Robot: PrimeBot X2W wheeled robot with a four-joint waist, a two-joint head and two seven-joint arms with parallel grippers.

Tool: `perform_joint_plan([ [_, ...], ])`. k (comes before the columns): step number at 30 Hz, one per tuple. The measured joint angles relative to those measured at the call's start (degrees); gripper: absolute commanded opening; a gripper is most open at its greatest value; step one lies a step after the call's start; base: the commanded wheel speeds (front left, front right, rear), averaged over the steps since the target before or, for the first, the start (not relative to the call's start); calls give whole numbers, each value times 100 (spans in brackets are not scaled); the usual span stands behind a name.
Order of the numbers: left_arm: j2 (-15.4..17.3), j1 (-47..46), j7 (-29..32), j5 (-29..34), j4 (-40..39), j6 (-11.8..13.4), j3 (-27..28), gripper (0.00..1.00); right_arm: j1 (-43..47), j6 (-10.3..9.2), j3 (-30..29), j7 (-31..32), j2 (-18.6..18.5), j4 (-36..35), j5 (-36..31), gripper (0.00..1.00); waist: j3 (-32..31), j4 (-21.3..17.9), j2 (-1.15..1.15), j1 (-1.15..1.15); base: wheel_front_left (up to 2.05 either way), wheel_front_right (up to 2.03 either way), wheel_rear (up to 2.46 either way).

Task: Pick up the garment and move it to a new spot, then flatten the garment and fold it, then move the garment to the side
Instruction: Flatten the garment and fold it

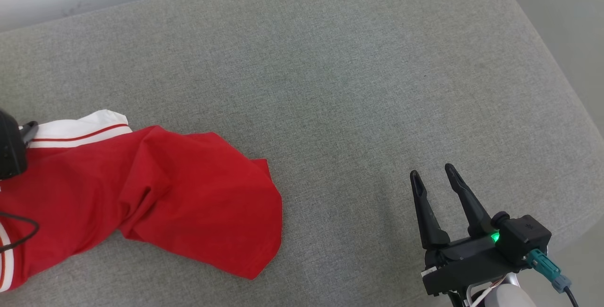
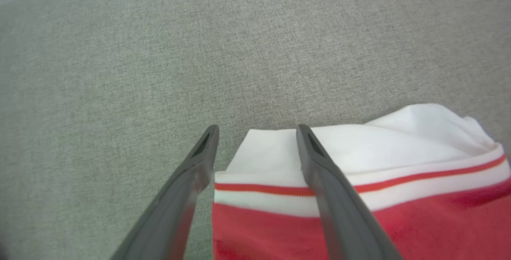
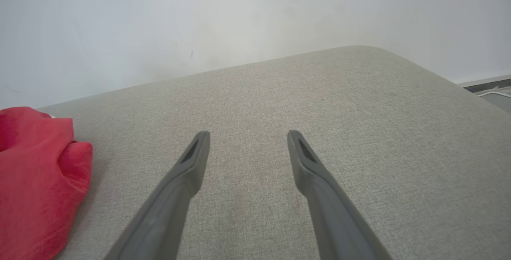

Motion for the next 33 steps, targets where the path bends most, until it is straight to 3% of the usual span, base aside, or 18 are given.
perform_joint_plan([
  [1, -14, 1, 51, -38, -13, 0, 15, 57, 0, 0, 0, -1, -3, 3, 5, 100, -2, 2, 0, 0, 0, 0, 0],
  [2, -35, 5, 83, -99, -34, -2, 34, 15, 0, 0, -1, -2, -4, 9, 10, 100, -4, 3, 0, 0, 0, 0, 0],
  [3, -51, 16, 110, -178, -58, -1, 56, 0, -1, 0, -1, -3, -5, 15, 18, 100, -7, 4, 0, 0, 0, 0, 0],
  [13, -54, 31, 219, -277, -354, 49, 91, 0, -4, 0, -27, -18, -16, 22, 98, 100, -73, 28, 0, 0, 0, 0, 0],
  [21, -110, 11, -428, -197, -565, 200, 180, 0, 5, 0, -146, -15, -24, 15, 87, 100, -196, 76, 0, 0, 0, 0, 0],
  [24, -249, 6, -994, -170, -686, 364, 308, 0, 16, 0, -207, 7, -35, -25, 43, 100, -266, 150, 0, 0, 0, 0, 0],
  [25, -318, 9, -1138, -198, -699, 411, 379, 47, 24, 0, -232, 18, -40, -45, 34, 100, -290, 180, 0, 0, 0, 0, 0],
  [26, -360, 21, -1308, -191, -715, 460, 400, 85, 33, 0, -250, 34, -41, -70, 20, 100, -317, 215, 0, 0, 0, 0, 0],
  [27, -392, 39, -1489, -151, -755, 515, 416, 100, 41, 0, -276, 42, -49, -93, -7, 100, -340, 253, 0, -1, 0, 0, 0],
  [33, -603, 371, -2614, -121, -1080, 880, 703, 100, 86, 0, -391, 145, -91, -226, -71, 100, -496, 503, -1, -1, 0, 0, 0],
])
